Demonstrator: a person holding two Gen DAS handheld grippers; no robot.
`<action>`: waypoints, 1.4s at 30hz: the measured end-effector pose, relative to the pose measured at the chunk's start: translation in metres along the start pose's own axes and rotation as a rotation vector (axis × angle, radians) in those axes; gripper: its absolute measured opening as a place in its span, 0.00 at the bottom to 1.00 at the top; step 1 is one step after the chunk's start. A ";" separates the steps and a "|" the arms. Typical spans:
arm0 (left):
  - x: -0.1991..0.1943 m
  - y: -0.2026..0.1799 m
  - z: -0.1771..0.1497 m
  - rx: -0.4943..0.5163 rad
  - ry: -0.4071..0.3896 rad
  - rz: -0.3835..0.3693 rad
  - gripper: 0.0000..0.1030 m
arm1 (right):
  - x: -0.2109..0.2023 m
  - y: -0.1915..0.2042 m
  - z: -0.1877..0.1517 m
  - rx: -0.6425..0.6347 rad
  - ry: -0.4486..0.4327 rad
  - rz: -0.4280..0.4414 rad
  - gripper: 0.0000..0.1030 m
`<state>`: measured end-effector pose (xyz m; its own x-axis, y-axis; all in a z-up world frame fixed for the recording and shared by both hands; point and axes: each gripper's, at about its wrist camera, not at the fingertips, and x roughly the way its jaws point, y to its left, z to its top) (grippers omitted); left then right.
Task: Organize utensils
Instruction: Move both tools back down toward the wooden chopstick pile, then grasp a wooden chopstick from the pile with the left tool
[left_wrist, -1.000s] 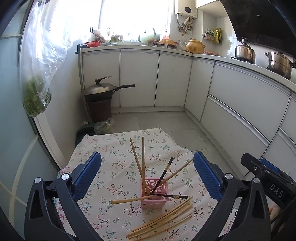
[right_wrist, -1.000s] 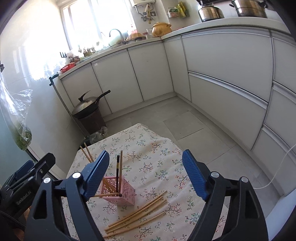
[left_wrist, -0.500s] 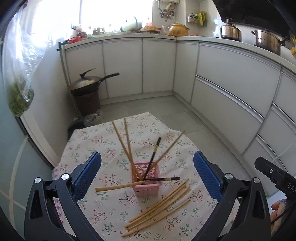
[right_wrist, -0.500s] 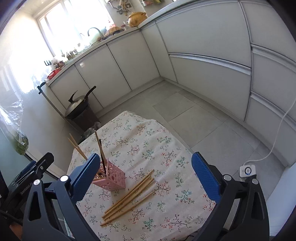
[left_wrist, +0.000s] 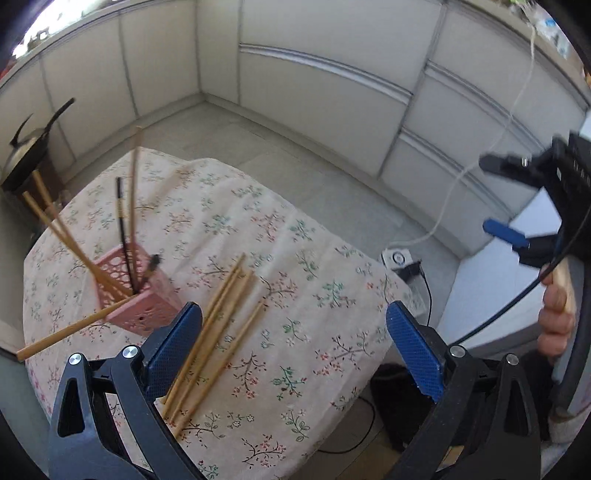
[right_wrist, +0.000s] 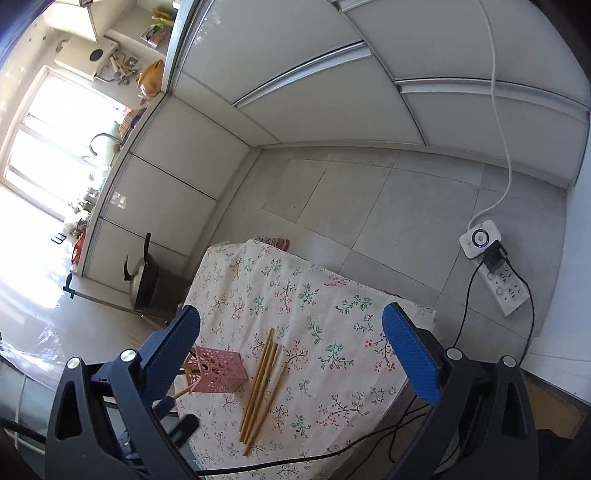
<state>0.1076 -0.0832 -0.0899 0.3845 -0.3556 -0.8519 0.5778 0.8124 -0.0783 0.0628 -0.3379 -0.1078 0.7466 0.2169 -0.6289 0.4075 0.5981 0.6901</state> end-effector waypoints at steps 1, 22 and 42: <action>0.011 -0.007 -0.001 0.027 0.032 0.003 0.93 | 0.000 -0.001 0.001 0.004 0.004 0.004 0.93; 0.178 0.036 0.046 0.017 0.462 0.246 0.38 | 0.015 -0.014 0.006 0.043 0.158 0.059 0.93; 0.169 0.039 0.017 -0.012 0.331 0.248 0.06 | 0.025 -0.016 0.004 0.044 0.221 0.038 0.93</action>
<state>0.2071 -0.1191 -0.2278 0.2576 0.0177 -0.9661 0.4877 0.8607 0.1458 0.0770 -0.3450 -0.1336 0.6304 0.4058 -0.6617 0.4070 0.5530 0.7270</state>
